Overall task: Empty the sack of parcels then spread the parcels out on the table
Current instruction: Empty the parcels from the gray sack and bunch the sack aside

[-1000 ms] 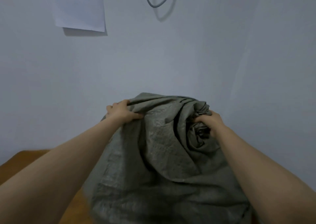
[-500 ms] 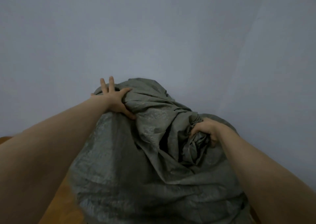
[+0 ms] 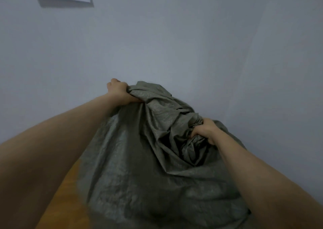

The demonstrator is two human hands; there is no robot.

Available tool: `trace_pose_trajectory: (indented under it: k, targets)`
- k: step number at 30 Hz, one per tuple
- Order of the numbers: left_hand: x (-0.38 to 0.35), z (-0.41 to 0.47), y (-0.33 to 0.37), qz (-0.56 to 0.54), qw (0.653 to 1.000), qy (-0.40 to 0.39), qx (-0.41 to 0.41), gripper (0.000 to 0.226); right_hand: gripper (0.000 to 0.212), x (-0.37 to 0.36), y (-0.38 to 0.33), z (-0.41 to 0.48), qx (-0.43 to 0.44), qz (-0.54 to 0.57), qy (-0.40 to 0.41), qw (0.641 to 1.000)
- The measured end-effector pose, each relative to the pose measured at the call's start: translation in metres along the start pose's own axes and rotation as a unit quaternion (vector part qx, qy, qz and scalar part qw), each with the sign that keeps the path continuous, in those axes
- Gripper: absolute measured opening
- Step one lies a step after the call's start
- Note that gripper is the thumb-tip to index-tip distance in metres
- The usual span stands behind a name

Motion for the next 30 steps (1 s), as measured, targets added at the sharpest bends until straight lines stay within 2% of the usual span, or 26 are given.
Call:
trace_pose_trajectory:
  k: [3,6,9,12,17,23,30]
  targets:
    - [0.030,-0.002,0.006,-0.103,0.993,0.052,0.012,0.064,0.050,0.012,-0.024,-0.006,0.038,0.051,0.056,0.996]
    - [0.058,-0.009,0.013,-0.222,0.971,0.094,0.001,0.068,0.045,0.029,-0.051,-0.016,0.091,0.079,0.115,0.986]
    - [0.086,-0.019,0.027,-0.269,0.953,0.140,-0.031,0.048,0.035,0.049,-0.078,-0.027,0.148,0.081,0.176,0.970]
    - [0.113,-0.029,0.043,-0.301,0.933,0.187,-0.069,0.048,0.026,0.070,-0.102,-0.039,0.188,0.081,0.222,0.953]
    - [0.134,-0.042,0.049,-0.292,0.923,0.232,-0.095,0.036,0.023,0.094,-0.127,-0.058,0.242,0.071,0.265,0.931]
    - [0.092,-0.068,0.024,-0.292,0.934,0.194,-0.073,0.030,0.021,0.076,-0.100,-0.063,0.221,0.030,0.233,0.947]
    - [0.156,-0.080,0.045,-0.286,0.907,0.295,-0.096,0.013,0.026,0.096,-0.150,-0.083,0.300,0.086,0.256,0.915]
Point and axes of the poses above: each hand's wrist, its own z-axis towards the middle knuckle, its own x-axis out of the back of the hand, y = z × x, the point moved 9 cm from there along z, towards the middle knuckle, and after that the axes turned 11 degrees about -z, right-handed, at the moved point
